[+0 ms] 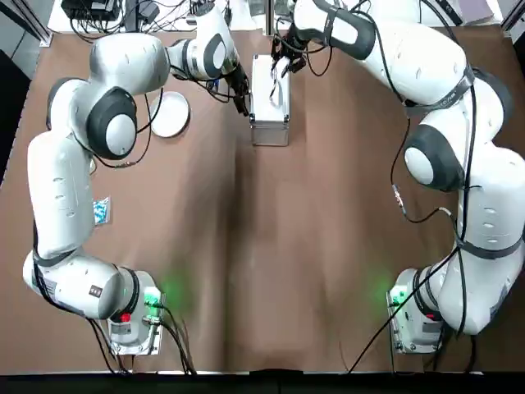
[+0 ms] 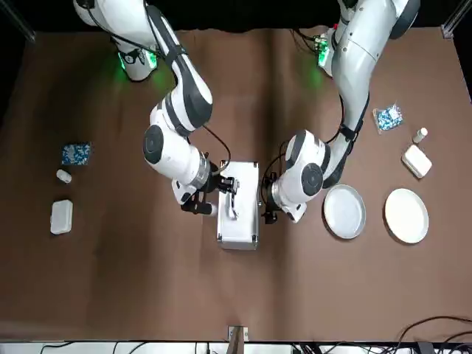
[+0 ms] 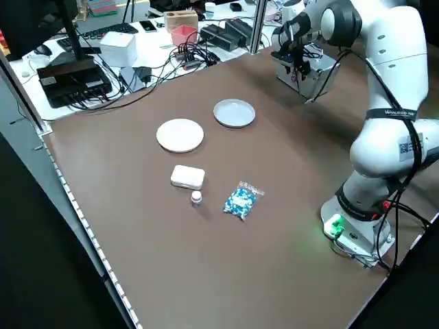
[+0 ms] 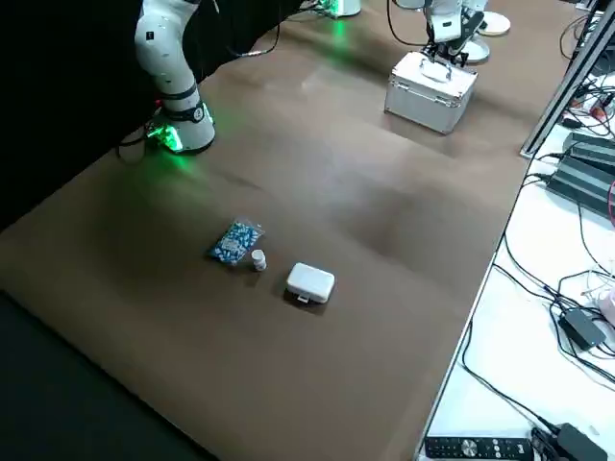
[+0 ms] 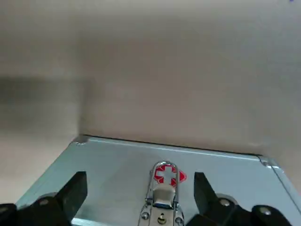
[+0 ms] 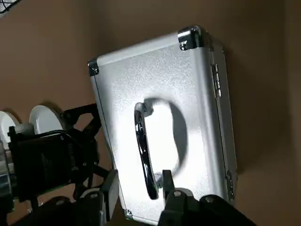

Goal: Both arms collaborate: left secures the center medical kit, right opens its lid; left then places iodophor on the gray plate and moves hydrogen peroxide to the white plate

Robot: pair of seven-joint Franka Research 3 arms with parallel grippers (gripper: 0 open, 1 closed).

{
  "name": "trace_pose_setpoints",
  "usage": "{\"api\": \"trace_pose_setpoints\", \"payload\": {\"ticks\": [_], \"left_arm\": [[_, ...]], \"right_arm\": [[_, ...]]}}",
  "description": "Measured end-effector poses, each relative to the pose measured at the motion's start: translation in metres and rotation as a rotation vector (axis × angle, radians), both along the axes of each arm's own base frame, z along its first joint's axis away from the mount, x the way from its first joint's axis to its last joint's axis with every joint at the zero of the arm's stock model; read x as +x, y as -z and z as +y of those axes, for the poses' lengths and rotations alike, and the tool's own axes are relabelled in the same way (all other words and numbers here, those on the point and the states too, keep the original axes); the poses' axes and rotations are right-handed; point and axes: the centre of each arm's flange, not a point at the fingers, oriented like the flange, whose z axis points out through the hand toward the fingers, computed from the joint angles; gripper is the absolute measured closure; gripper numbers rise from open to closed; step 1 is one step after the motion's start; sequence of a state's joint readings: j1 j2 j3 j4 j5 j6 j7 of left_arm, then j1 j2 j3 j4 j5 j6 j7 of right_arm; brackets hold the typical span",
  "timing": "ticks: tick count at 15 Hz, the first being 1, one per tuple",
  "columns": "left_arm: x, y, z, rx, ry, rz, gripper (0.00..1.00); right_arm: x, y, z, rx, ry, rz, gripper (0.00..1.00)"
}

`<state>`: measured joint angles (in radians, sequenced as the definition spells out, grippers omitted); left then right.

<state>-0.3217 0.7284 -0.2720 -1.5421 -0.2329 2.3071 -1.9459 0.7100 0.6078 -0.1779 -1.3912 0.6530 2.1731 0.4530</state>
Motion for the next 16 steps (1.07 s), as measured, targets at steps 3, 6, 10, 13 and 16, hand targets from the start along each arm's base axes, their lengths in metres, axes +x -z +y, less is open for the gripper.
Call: {"api": "trace_pose_setpoints", "payload": {"ticks": [3, 6, 10, 13, 16], "left_arm": [[-0.0007, 0.0007, -0.0029, -0.002, -0.002, -0.006, 0.02], [0.0001, 0.0004, -0.0024, 0.001, -0.035, 0.002, 0.13], [0.0045, 0.0000, -0.0007, -0.007, -0.052, -0.023, 0.50], [0.0071, -0.0005, -0.0001, -0.010, -0.057, -0.038, 0.61], [0.0078, -0.0004, 0.0001, -0.010, -0.057, -0.041, 0.70]], "right_arm": [[0.0007, -0.0031, 0.0007, 0.003, -0.001, -0.005, 0.55], [0.0020, -0.0033, -0.0011, 0.002, 0.002, -0.006, 0.55], [0.0046, -0.0034, -0.0050, 0.001, 0.000, -0.011, 0.55], [0.0046, -0.0035, -0.0050, 0.001, -0.002, -0.013, 0.55], [0.0042, -0.0035, -0.0044, 0.001, -0.005, -0.013, 0.55]]}}
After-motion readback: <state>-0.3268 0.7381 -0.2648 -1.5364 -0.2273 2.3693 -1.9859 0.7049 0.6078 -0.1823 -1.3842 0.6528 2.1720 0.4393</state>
